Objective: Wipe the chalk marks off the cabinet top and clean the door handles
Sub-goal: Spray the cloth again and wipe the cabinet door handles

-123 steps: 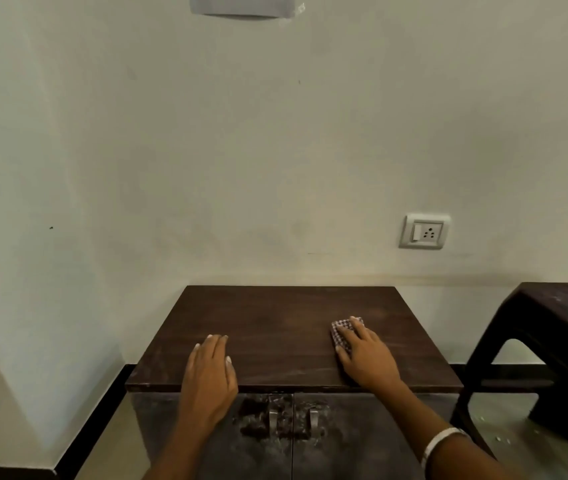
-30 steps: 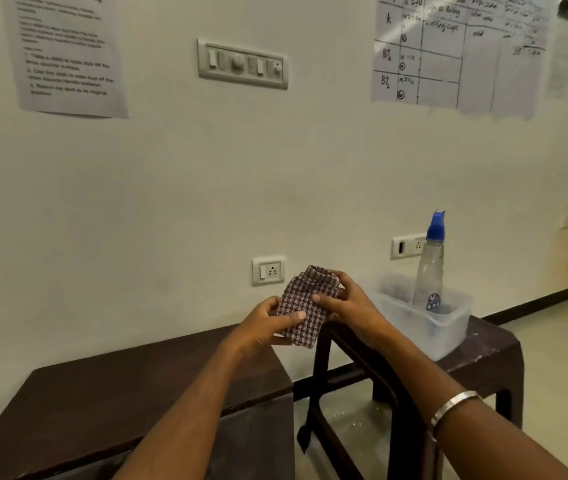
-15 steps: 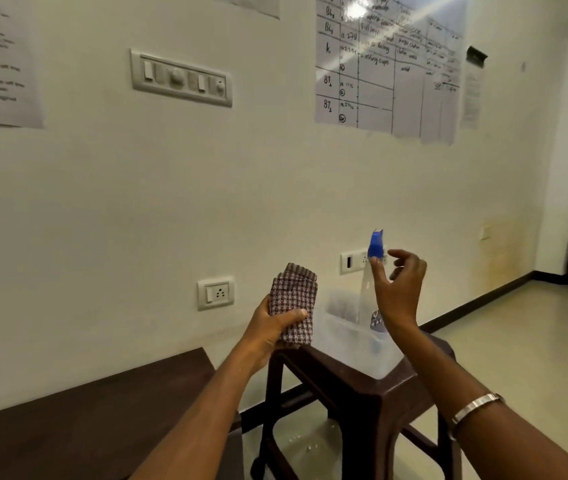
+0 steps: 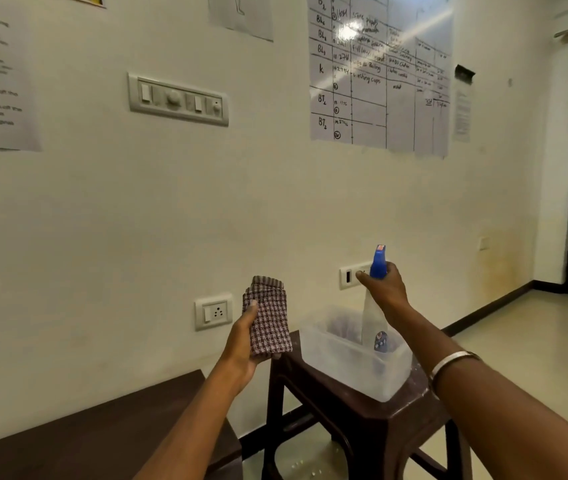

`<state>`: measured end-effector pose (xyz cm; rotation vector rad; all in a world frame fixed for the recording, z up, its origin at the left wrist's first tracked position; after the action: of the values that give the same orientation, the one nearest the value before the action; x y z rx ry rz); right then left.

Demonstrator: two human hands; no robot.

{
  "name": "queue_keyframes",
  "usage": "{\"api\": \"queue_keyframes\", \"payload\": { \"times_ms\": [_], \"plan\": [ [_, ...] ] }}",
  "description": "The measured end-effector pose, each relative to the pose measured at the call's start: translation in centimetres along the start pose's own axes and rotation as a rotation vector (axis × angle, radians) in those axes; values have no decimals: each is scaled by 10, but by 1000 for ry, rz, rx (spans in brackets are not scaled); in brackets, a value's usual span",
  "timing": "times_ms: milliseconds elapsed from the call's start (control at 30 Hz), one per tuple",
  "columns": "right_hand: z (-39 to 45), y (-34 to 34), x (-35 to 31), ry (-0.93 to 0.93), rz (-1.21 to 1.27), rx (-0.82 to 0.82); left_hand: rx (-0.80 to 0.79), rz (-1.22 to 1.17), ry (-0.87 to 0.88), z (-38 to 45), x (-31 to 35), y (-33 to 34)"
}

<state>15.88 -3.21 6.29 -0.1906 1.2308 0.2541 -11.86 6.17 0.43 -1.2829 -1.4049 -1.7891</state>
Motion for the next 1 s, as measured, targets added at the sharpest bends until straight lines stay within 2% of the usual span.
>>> {"api": "queue_keyframes", "payload": {
  "times_ms": [100,233,633,833,1000],
  "plan": [
    [-2,-1,-5,-59,20,78,32,-37,17,1,6,-11],
    [-12,-5,-27,-177,78,98,54,-54,43,-2,15,-21],
    [-39,-25,-152,-458,90,80,62,-85,140,-28,64,-18],
    [-71,-21,-188,-537,47,-8,65,-97,185,-44,89,-21],
    [-111,1,-186,-470,95,-145,97,-97,205,-53,99,-37]
  ]
}}
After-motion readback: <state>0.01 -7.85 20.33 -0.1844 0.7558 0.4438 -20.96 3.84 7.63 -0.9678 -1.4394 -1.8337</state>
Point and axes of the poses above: each hand's wrist, its own z-axis towards the middle knuckle, its own y-axis out of the palm, x = y × z, the point moved 8 cm from there along z, towards the middle knuckle, and after that the axes turned 15 degrees about x, right-handed, at the moved point
